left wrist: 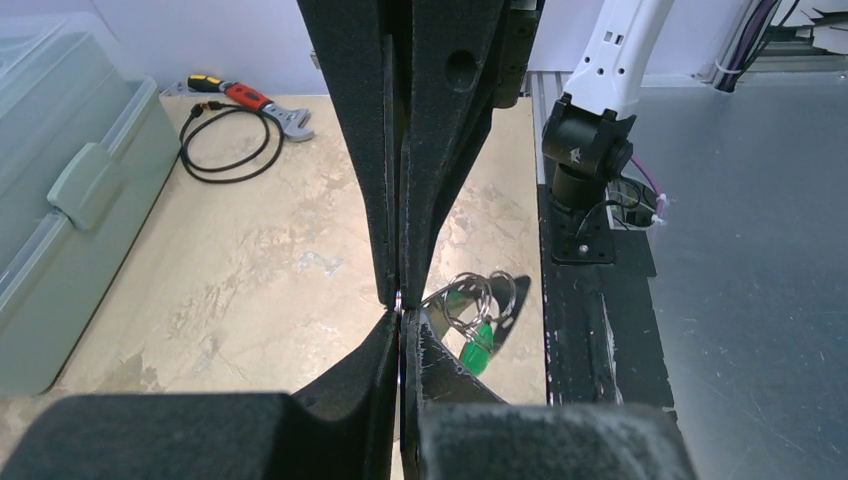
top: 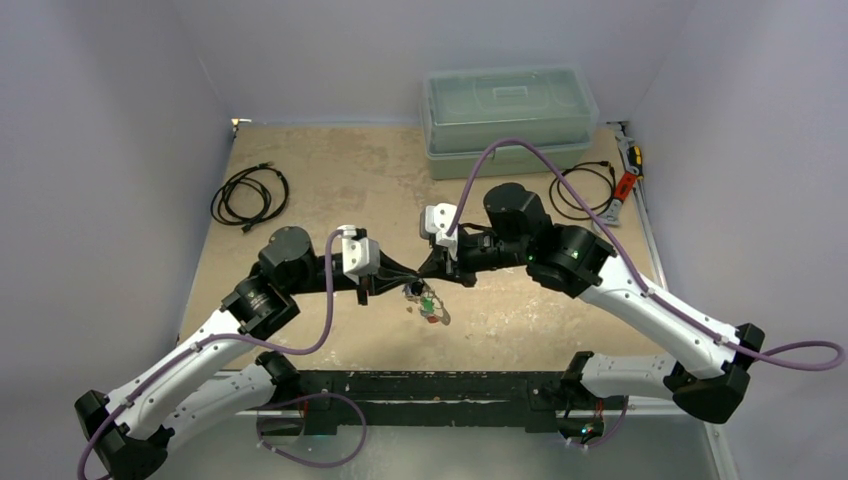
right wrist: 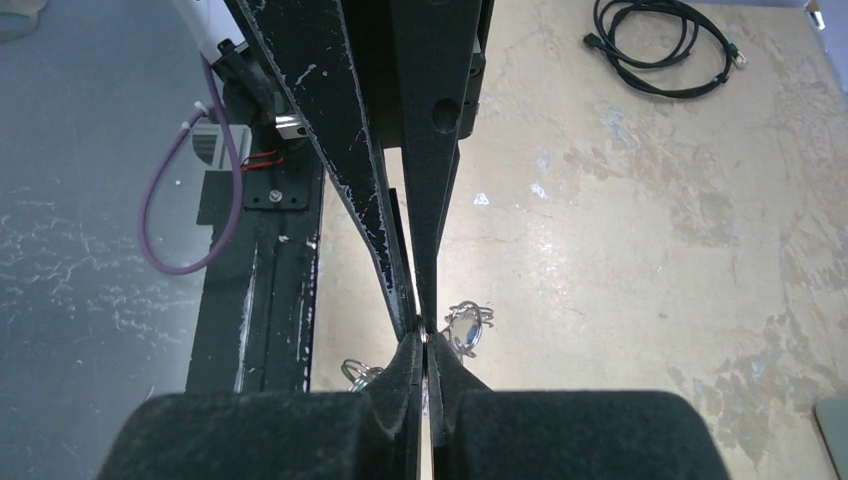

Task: Put the keys on the keyring

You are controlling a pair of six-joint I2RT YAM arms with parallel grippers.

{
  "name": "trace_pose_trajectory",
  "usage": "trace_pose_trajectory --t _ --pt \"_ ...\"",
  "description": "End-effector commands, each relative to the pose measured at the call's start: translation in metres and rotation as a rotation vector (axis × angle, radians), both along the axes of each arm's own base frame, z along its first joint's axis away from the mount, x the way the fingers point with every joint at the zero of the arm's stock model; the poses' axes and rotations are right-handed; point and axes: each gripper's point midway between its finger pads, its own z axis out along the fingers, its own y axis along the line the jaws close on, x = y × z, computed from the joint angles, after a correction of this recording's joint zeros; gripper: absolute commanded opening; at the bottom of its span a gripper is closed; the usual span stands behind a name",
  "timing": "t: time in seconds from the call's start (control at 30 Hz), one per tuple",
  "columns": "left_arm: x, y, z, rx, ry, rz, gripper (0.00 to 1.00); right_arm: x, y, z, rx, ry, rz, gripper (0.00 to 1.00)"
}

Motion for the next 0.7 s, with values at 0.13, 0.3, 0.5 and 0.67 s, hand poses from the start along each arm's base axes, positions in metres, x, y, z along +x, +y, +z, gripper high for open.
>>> trace_pose_trajectory --t 0.13,0.3,0.5,0.67 --pt "0.000 -0.002 0.037 -0.087 -0.106 -0.005 0.00 0.002 0.002 0.029 0.143 -0.085 -0.017 0.00" --pt "0.005 0.006 0.043 -0.110 -0.138 0.057 0.27 0.007 0.002 0.046 0.255 -0.154 -0.052 0.00" --pt "0.022 0.023 0.051 -0.164 -0.170 0.213 0.53 0.026 -0.010 0.066 0.413 -0.234 -0.200 0.00" --pt "0.038 0.039 0.055 -0.218 -0.184 0.357 0.62 0.041 -0.019 0.082 0.511 -0.276 -0.316 0.00"
